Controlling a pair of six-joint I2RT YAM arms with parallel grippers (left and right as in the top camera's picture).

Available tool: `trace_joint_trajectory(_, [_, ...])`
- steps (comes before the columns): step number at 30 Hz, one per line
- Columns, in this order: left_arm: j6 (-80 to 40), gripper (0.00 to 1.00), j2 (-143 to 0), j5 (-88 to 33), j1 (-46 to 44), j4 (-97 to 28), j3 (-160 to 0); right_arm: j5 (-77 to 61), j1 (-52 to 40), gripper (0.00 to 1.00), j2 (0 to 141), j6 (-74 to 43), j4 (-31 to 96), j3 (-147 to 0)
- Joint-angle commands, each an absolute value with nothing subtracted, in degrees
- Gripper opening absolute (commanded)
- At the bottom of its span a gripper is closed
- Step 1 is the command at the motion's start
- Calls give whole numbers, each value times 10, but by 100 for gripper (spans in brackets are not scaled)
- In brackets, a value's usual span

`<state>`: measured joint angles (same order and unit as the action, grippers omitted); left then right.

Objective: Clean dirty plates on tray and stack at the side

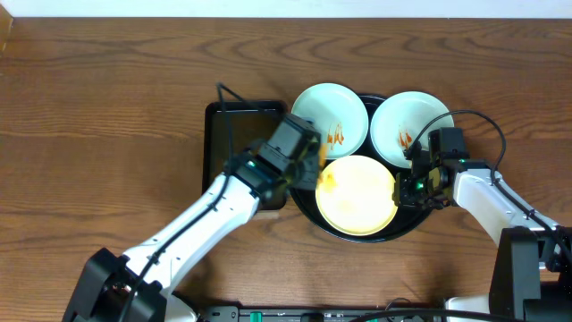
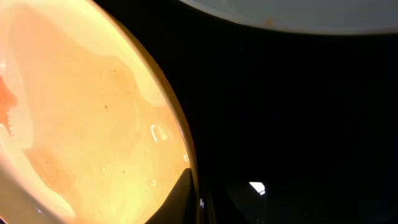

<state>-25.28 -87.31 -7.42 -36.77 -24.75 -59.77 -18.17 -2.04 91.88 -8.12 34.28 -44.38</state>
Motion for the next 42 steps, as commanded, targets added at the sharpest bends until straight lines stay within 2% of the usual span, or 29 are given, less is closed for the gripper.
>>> trace_joint_trajectory(1, [-224,8,-881,-22,-329,-259,-598,-174,-23,8,921,-83,343,-442])
trace_joint_trajectory(5, [-212,8,-894,-21,-285,-260,-597,-178,-23,9,921,-83,342,-442])
trace_joint_trajectory(7, [-212,8,-902,-21,-266,-265,-597,-192,-24,14,921,-83,342,-442])
trace_joint_trajectory(9, [-212,8,-910,-20,-247,-270,-596,-205,-26,23,921,-82,342,-442])
trace_joint_trajectory(12, [-212,8,-923,-21,-221,-272,-594,-204,-35,24,921,-81,343,-439])
trace_joint_trajectory(16, [-212,8,-940,-21,-199,-274,-594,-204,-46,20,921,-83,329,-423])
trace_joint_trajectory(20, [-212,8,-952,-21,-193,-274,-594,-203,-49,1,921,-83,305,-406])
trace_joint_trajectory(29, [-212,8,-954,-18,-193,-287,-594,-179,-49,1,882,-83,309,-418])
trace_joint_trajectory(42, [-212,8,-954,-19,-193,-293,-594,37,-70,1,693,-44,313,-442])
